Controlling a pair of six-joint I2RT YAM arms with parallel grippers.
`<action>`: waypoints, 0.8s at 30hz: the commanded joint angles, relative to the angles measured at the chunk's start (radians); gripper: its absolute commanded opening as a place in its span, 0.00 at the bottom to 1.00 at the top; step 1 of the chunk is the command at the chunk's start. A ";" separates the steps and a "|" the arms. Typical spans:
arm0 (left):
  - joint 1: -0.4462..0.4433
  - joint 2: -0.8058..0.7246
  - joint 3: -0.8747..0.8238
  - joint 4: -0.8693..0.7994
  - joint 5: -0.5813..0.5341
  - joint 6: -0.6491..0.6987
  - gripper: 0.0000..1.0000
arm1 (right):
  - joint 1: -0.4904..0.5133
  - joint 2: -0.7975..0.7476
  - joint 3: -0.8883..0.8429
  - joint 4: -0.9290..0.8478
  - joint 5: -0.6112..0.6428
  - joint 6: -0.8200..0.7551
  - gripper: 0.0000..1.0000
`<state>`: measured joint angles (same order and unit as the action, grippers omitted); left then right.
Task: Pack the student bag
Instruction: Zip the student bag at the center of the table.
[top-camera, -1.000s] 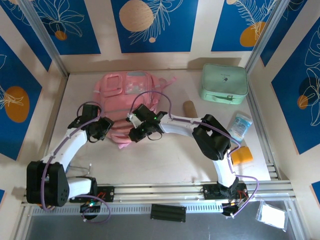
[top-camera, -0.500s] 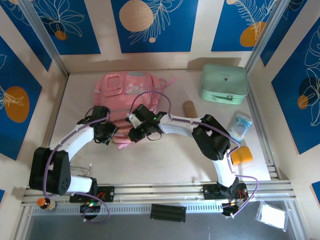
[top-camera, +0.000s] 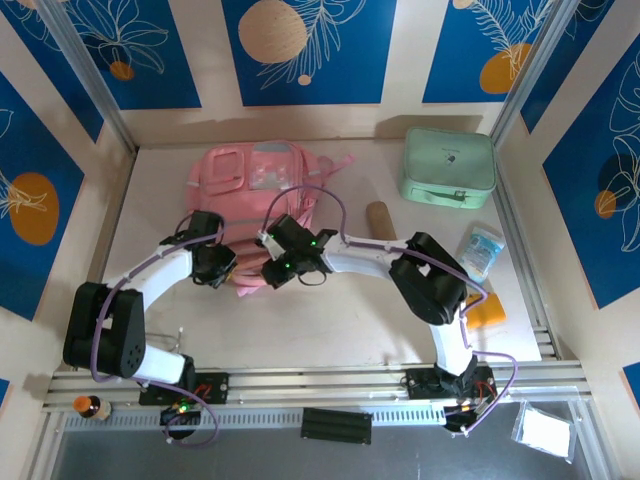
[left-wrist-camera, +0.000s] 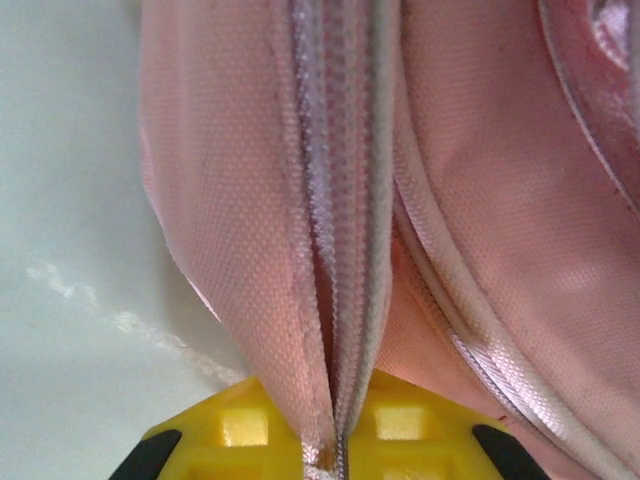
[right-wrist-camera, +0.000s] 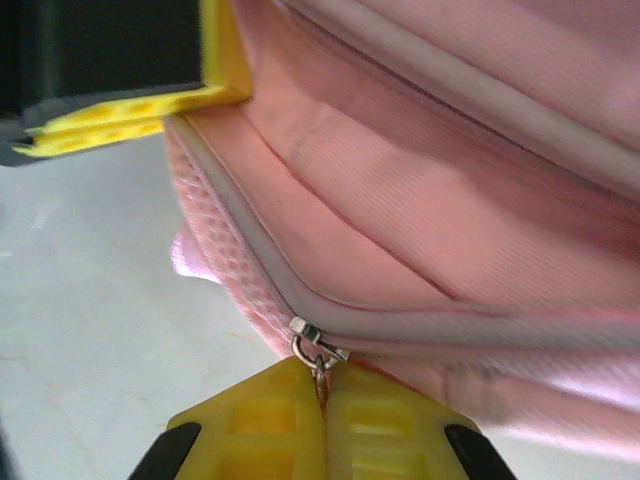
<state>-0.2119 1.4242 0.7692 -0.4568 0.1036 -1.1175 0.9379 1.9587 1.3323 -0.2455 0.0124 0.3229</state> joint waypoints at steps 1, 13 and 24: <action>-0.003 0.006 0.001 0.052 -0.019 0.036 0.05 | -0.001 -0.088 -0.084 -0.081 0.221 -0.050 0.00; -0.004 -0.013 0.001 0.025 -0.024 0.056 0.00 | -0.155 -0.130 -0.108 -0.055 0.260 -0.066 0.08; -0.004 -0.105 0.057 -0.105 -0.054 0.314 0.37 | -0.214 -0.122 -0.057 -0.021 0.121 -0.083 0.00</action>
<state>-0.2230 1.3670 0.7746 -0.4824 0.1036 -0.9836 0.7353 1.8606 1.2633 -0.2546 0.1768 0.2615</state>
